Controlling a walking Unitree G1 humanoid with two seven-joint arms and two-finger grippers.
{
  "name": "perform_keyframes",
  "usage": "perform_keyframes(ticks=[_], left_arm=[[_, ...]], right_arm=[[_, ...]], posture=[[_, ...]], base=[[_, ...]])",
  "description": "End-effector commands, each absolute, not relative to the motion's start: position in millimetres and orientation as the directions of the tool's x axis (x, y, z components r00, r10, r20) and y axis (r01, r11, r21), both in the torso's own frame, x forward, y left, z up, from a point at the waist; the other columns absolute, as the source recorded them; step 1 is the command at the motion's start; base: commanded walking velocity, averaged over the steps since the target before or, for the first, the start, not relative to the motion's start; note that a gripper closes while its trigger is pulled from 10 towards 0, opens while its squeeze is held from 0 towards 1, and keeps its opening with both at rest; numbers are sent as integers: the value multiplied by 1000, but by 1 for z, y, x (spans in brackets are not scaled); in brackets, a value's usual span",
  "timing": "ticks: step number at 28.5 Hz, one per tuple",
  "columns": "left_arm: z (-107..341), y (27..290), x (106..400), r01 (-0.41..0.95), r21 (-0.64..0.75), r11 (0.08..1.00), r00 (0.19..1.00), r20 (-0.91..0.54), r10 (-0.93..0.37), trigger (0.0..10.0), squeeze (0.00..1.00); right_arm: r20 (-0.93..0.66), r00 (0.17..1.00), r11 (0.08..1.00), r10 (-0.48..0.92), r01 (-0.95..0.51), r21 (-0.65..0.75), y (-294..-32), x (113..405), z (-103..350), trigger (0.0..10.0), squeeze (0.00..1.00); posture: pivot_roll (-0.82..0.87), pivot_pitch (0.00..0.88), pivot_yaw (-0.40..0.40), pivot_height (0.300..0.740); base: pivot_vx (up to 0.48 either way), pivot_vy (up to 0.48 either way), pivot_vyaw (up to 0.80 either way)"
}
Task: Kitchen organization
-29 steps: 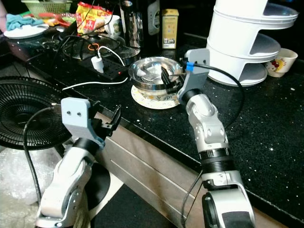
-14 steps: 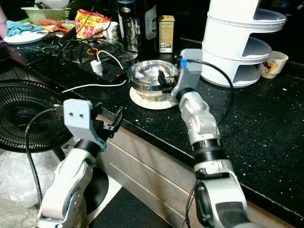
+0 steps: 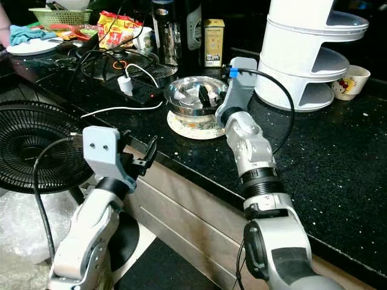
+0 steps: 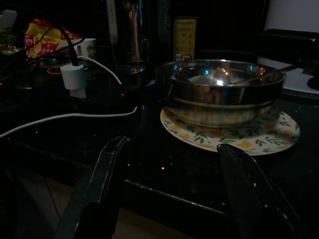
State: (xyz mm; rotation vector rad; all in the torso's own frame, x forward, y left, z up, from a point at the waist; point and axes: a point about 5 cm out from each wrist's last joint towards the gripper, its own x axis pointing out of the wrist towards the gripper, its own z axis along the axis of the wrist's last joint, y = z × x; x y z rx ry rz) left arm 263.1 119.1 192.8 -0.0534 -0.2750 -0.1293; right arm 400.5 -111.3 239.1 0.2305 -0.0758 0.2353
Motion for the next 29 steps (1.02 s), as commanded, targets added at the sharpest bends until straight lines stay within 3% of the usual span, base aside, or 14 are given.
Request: perform_keyframes(ticks=[1,17,29], left_arm=[[195,117,263,134,-23,991,954,273,-122,10000,0],[196,117,262,131,-18,991,955,269,-122,10000,0],[194,117,262,130,-17,991,958,258,-122,10000,0]], right_arm=[[133,976,955,174,-200,217,-117,405,248,10000,0],[25,999,995,38,-40,93,-127,416,236,10000,0],[46,981,969,187,-191,157,-111,414,241,10000,0]], posture=[[78,0,-2,740],[93,0,-8,740],[88,0,-5,740]], base=[[0,0,0],[0,0,0],[0,0,0]])
